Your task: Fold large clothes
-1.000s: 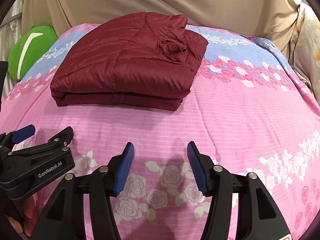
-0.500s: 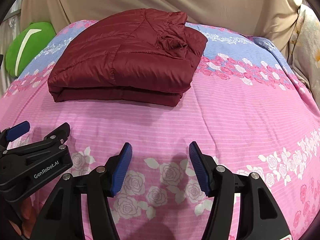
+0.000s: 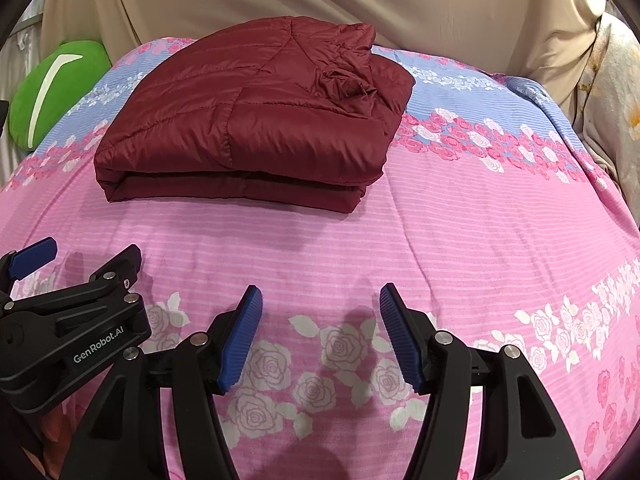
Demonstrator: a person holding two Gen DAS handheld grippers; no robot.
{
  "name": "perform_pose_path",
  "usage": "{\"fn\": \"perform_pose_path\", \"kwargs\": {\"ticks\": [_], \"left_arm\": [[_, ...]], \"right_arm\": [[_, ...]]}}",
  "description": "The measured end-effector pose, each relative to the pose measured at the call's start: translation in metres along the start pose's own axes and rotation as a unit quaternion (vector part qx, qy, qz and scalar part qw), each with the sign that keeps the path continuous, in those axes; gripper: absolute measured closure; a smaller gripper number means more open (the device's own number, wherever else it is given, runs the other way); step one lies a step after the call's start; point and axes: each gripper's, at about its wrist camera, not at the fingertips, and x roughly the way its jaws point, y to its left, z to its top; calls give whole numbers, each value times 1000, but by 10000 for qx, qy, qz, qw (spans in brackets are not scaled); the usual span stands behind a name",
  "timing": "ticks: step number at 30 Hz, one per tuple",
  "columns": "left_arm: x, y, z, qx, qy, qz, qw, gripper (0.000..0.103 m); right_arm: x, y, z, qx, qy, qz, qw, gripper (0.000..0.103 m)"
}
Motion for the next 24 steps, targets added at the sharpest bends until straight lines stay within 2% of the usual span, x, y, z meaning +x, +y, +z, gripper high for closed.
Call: {"fn": "perform_pose_path", "kwargs": {"ticks": [24], "left_arm": [[1, -1, 0, 73, 15, 13, 10000, 11]], "right_arm": [[-1, 4, 0, 6, -8, -20, 10000, 43]]}}
